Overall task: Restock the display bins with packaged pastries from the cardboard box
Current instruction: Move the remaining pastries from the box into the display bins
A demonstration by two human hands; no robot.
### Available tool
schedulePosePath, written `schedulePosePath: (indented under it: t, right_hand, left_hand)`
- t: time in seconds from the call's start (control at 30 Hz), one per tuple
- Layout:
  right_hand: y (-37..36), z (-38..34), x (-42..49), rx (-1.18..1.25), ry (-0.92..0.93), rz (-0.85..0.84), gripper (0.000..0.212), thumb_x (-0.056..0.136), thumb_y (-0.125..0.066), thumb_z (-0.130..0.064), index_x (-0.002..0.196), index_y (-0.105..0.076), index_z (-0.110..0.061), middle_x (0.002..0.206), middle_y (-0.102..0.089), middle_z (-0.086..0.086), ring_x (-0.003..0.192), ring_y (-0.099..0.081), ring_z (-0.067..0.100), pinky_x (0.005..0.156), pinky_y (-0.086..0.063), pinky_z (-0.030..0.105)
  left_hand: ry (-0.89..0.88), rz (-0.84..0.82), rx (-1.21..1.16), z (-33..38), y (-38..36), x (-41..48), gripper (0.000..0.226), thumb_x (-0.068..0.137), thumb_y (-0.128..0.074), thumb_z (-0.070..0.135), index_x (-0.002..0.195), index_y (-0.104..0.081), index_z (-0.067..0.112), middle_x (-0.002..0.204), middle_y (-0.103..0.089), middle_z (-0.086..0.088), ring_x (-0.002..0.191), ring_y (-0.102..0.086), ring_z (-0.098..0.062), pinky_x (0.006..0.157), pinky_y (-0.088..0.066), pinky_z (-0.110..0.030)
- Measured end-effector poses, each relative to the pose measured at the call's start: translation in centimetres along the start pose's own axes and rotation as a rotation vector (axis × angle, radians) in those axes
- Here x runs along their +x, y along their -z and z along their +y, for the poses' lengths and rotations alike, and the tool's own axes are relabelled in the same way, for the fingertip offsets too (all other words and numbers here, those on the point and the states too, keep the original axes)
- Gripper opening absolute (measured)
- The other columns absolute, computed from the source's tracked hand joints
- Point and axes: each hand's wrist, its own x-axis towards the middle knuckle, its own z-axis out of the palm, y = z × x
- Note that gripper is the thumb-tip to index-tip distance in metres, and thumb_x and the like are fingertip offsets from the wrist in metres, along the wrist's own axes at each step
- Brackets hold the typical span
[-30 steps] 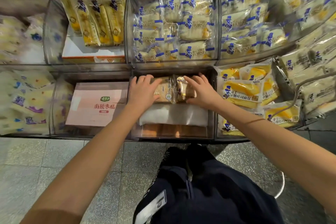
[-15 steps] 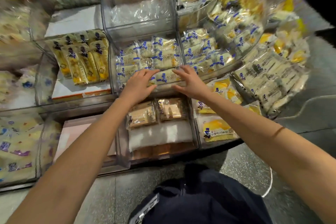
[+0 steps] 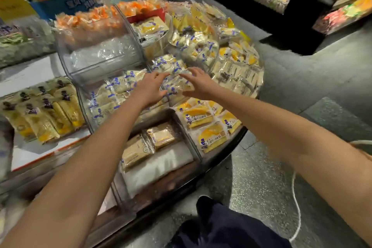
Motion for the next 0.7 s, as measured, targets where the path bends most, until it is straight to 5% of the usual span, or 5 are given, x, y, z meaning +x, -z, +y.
schedulePosePath:
  t: [0.3,0.7]
  right_hand:
    - [5.7,6.8,-13.2,-0.076,-0.141,0.141,0.078,0.09,-0.065,-0.042,0.154,-0.027,-0.018,0.156,-0.026,0.019,0.143,-0.025,0.037,0.115,-0.027,0.049]
    - [6.2,19.7,-39.7,0.049,-0.714,0.205,0.076,0.093,-0.061,-0.044,0.155,-0.023,-0.022,0.159,-0.021,0.015,0.146,-0.018,0.028,0.117,-0.02,0.04]
  left_hand:
    - [-0.362,0.034,-0.027,11.7,-1.9,2.0,0.063,0.094,-0.063,0.027,0.15,-0.034,0.021,0.141,-0.045,-0.017,0.127,-0.041,-0.034,0.101,-0.038,-0.044]
    - [-0.915,-0.116,-0.068,37.1,-9.1,5.9,0.064,0.09,-0.067,0.019,0.147,-0.039,0.014,0.137,-0.046,-0.019,0.123,-0.045,-0.039,0.103,-0.04,-0.048]
